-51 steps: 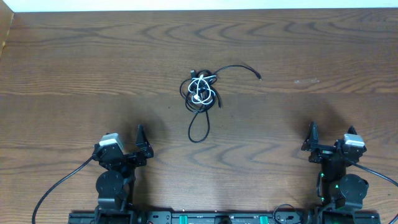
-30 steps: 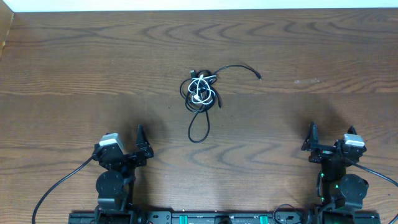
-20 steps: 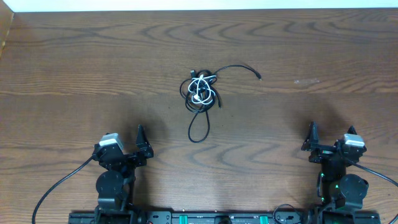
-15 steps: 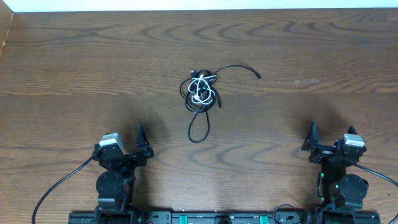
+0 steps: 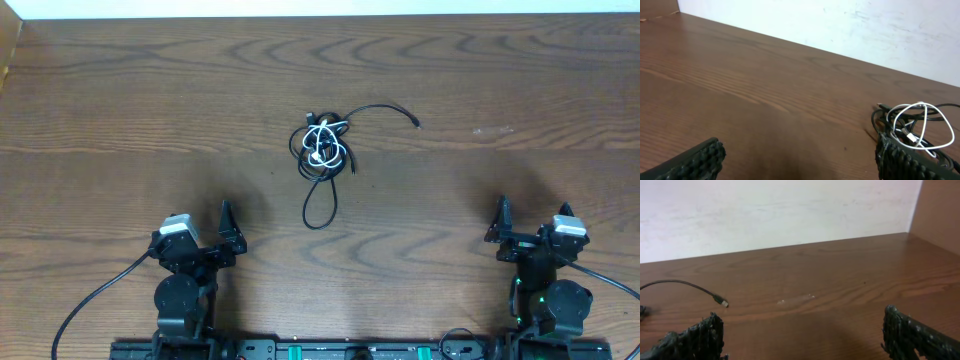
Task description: Untangle cables
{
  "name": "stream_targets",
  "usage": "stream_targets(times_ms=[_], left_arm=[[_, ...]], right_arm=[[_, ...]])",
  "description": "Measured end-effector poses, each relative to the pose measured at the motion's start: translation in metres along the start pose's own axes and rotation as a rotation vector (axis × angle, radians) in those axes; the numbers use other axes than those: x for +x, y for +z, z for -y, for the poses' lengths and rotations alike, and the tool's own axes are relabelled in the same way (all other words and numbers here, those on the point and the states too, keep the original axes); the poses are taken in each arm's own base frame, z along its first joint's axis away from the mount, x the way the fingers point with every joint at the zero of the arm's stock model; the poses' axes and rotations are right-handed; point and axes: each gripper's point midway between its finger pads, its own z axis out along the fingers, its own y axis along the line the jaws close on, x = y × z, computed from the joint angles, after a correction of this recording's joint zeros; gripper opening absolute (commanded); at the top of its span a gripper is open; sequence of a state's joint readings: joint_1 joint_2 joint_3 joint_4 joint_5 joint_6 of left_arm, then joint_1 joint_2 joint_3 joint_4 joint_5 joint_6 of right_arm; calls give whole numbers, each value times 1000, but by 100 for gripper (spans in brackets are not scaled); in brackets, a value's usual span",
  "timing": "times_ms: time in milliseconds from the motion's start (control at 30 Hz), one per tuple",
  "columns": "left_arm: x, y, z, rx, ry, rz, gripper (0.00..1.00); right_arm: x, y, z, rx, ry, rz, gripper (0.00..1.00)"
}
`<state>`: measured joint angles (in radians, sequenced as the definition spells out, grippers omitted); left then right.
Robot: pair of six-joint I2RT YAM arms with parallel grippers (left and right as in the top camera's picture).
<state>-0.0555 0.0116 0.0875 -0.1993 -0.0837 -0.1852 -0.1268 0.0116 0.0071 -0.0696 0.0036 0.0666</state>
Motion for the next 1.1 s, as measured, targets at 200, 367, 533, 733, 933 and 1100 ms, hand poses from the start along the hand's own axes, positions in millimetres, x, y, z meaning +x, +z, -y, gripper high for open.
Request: stream_targets(times_ms=[200,367,533,733,933,1100], left_arm=[[0,0,0,0,0,0,98],[0,0,0,0,0,0,97],[0,0,0,0,0,0,98],[-1,0,0,1,-1,5,98],[-18,-1,11,53,-10,70,97],[-20,-2,15,78,-11,75,98]], right_arm=[[0,0,0,0,0,0,99],[0,0,0,0,0,0,99],[0,0,0,0,0,0,99],[0,0,0,0,0,0,99],[0,0,0,0,0,0,99],[0,0,0,0,0,0,99]])
